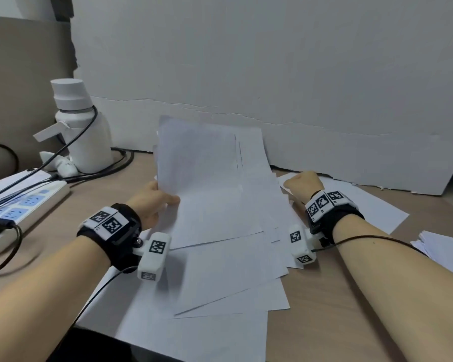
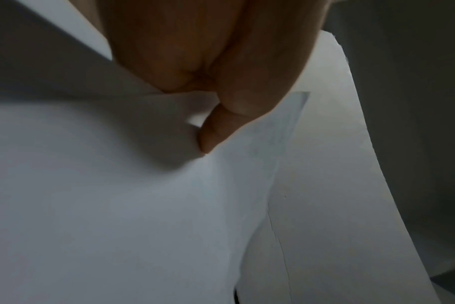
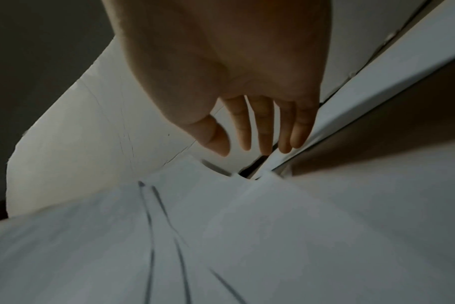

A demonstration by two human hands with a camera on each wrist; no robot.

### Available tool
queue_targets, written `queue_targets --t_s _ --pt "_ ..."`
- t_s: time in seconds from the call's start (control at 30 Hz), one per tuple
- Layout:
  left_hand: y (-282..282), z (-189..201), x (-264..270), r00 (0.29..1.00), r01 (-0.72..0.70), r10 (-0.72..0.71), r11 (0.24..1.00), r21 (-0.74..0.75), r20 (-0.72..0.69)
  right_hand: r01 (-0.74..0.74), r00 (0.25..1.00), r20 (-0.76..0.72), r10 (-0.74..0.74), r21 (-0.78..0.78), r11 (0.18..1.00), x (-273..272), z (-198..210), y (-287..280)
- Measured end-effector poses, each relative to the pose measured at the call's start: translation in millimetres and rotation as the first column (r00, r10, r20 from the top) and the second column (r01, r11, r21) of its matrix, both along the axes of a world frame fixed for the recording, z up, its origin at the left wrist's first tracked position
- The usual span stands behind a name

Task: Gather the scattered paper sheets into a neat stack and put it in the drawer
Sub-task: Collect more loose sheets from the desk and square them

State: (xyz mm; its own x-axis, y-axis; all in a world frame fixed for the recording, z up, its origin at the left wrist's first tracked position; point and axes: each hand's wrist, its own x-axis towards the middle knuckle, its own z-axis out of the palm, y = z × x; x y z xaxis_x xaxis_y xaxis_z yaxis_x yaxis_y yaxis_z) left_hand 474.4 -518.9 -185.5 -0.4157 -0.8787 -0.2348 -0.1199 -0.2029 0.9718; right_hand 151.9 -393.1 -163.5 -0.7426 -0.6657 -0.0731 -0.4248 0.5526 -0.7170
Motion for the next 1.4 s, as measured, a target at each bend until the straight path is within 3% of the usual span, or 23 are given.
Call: queue_targets --t_s 0.1,0.27,0.37,0.53,0.63,0.73,0.83,0.97,1.07,1.23,1.4 --pt "0.3 2.6 7.4 0.994 -0.011 0.007 0.999 -0.036 -0.109 -0.058 0.992 0.097 0.076 -0.181 0.982 1.3 3.8 8.3" --pt "4.5 5.0 12.7 0.974 -0.016 0.018 1.000 0.011 -0.226 -0.136 0.950 0.229 0.212 -0.311 0.941 7.5 16.7 15.1" --pt "3.6 6.1 16.8 0.962 0.007 0.009 0.998 0.055 -0.274 -0.156 0.965 0.138 0.224 -0.386 0.909 5.5 23.9 15.4" --pt "11.0 7.2 15.7 0.927 -0.001 0.045 0.993 0.115 -0.373 -0.250 0.958 -0.221 0.180 -0.348 0.903 15.7 45.3 13.8" --pt "16.1 6.6 13.9 0.883 0.019 0.092 0.973 0.231 -0.460 -0.319 0.943 -0.249 0.221 -0.485 0.815 31.2 74.3 18.7" --pt "24.9 11.2 10.7 0.850 0.084 0.117 0.932 0.351 -0.514 -0.395 0.915 -0.293 0.277 -0.516 0.760 38.1 104.0 17.9" --pt "29.9 11.2 -2.2 0.890 0.098 0.109 0.902 0.420 -0.443 -0.397 0.900 -0.381 0.213 -0.512 0.762 39.5 125.5 11.1" --pt "25.5 11.5 -19.6 0.951 0.014 0.110 0.918 0.397 -0.290 -0.380 0.813 -0.578 0.077 -0.424 0.822 43.4 152.2 4.3" --pt "18.1 6.4 -22.9 0.983 -0.026 0.097 0.911 0.411 -0.153 -0.314 0.773 -0.634 -0.013 -0.401 0.861 42.9 167.8 2.0" --pt "-0.6 -6.3 -16.9 0.977 -0.165 0.209 0.876 0.453 -0.050 -0.129 0.801 -0.546 -0.246 -0.559 0.819 36.6 189.8 9.4" --pt "-8.5 -13.2 -15.4 0.936 -0.262 0.339 0.851 0.454 -0.094 0.044 0.869 -0.339 -0.360 -0.671 0.740 39.9 199.7 23.7"
